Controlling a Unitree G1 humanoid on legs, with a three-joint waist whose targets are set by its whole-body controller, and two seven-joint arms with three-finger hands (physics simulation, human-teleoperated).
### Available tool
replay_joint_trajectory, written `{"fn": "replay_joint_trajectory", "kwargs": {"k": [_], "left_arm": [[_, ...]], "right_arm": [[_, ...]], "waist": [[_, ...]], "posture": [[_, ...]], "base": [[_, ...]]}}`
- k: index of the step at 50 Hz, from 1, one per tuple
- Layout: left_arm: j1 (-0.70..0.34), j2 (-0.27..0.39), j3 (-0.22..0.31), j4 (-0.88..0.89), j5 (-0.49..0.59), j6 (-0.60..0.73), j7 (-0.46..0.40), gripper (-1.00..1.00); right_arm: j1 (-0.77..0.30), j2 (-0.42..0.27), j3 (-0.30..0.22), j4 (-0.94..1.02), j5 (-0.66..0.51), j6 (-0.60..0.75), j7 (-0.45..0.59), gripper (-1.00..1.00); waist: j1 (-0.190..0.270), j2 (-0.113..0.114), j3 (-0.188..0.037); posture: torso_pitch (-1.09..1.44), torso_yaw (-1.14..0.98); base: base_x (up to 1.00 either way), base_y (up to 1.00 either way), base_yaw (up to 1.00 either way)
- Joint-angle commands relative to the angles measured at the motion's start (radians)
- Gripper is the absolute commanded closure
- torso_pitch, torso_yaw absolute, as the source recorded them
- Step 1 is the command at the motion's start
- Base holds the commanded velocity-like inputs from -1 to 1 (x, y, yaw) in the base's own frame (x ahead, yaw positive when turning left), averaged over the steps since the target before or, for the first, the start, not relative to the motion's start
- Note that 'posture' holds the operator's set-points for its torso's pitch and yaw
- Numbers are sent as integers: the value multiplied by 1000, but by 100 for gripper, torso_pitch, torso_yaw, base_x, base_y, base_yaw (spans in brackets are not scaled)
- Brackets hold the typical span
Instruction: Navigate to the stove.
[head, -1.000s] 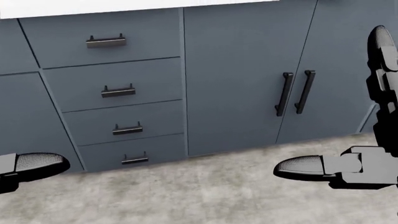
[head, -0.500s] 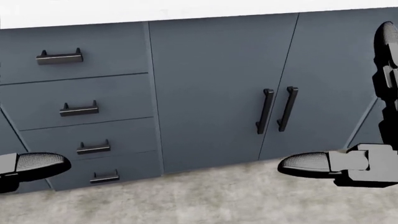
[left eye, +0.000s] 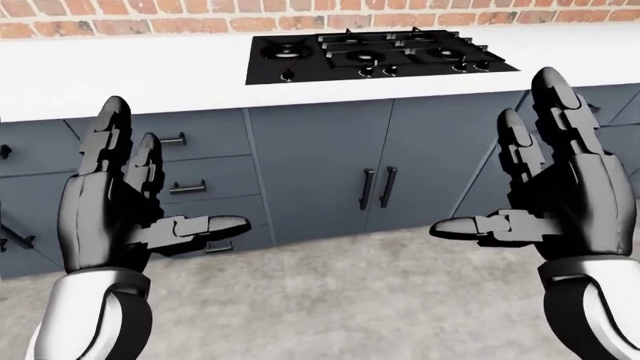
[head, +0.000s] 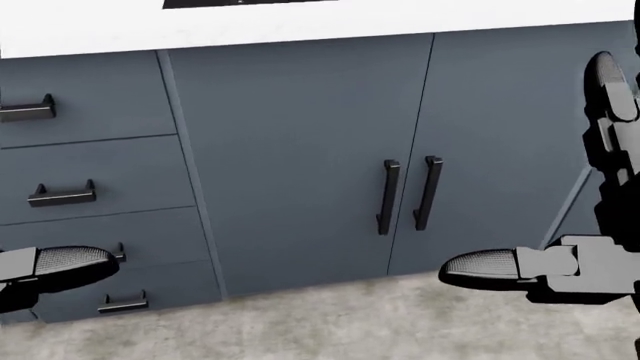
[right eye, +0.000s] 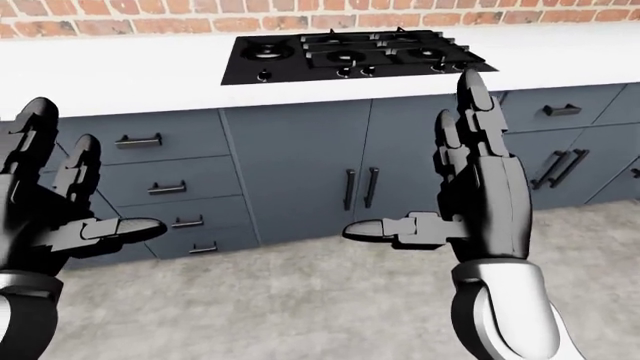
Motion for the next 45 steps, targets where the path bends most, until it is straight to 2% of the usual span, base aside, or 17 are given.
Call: {"fn": "replay_joint_trajectory", "kwargs": {"k": [1, 4, 6, 8, 9, 10, 17, 19, 21, 22, 23, 26, 29, 31, 32, 43, 45], "left_arm": [[-24, 2, -2, -38, 11, -42, -18, -100], [-24, 6, 0, -38, 5, -42, -14, -100], [-22, 5, -1, -38, 9, -44, -17, -100], [-23, 5, 1, -38, 6, -43, -16, -100], [-21, 5, 0, -38, 8, -44, -18, -100], [-21, 5, 1, -38, 8, -44, -19, -100], [-21, 12, 4, -38, -7, -44, -8, -100], [-21, 13, 2, -38, -6, -44, -7, -100], [-21, 17, 2, -38, -13, -44, -1, -100], [-20, 18, 1, -38, -15, -46, 1, -100], [-18, 16, -1, -38, -10, -47, -2, -100], [-15, 14, -7, -38, -3, -52, -4, -100], [-17, 9, -11, -38, 2, -49, -7, -100], [-21, 5, -11, -38, 8, -45, -13, -100], [-21, 5, -12, -38, 9, -45, -13, -100], [-15, 22, -8, -38, -19, -54, 8, -100], [-13, 20, -9, -38, -15, -55, 5, -100]], "right_arm": [[-21, -13, -34, -23, -21, -36, -2, -100], [-19, -13, -33, -23, -22, -38, -2, -100], [-19, -18, -33, -23, -16, -39, -8, -100], [-19, -23, -31, -23, -13, -40, -13, -100], [-18, -21, -30, -23, -16, -41, -10, -100], [-17, -18, -29, -23, -20, -40, -8, -100], [-19, -13, -29, -23, -25, -38, -5, -100], [-19, -13, -30, -23, -22, -37, -6, -100], [-20, -13, -35, -23, -16, -37, -7, -100], [-19, -10, -37, -23, -12, -37, -8, -100], [-20, -12, -40, -23, -6, -38, -12, -100], [-14, -19, -41, -23, 5, -47, -19, -100], [-18, -13, -43, -23, 4, -41, -17, -100], [-22, -10, -47, -23, 9, -36, -18, -100], [-23, -10, -47, -23, 10, -34, -19, -100], [-15, -22, -45, -23, 24, -47, -34, -100], [-15, -15, -45, -23, 16, -44, -27, -100]], "waist": [[-3, 7, -18], [6, -22, -2], [6, -59, -3], [-6, -155, -28], [-6, -95, -7], [-8, -106, -4], [-10, -43, 13], [-11, -20, 14], [-12, 27, 1], [0, 1, 7], [-4, 12, -5], [-3, 5, -23], [-1, -28, -9], [-1, -69, -10], [-5, -119, -23], [-6, -23, 11], [-6, 17, 2]], "posture": [[0, 0], [0, 0], [0, 0], [0, 0], [0, 0], [0, 0], [0, 0], [0, 0], [0, 0], [0, 0], [0, 0], [0, 0], [0, 0], [0, 0], [0, 0], [0, 0], [0, 0]], "base": [[9, -45, 0], [9, -45, 0], [8, -45, 0], [8, -45, 0], [9, -45, 0], [9, -45, 0], [8, -46, 0], [8, -45, 0], [8, -45, 0], [0, -41, 0], [0, -34, 0], [0, -34, 0], [0, -33, 0], [0, -34, 0], [-1, -34, 0], [-1, -34, 0], [-1, -34, 0]]}}
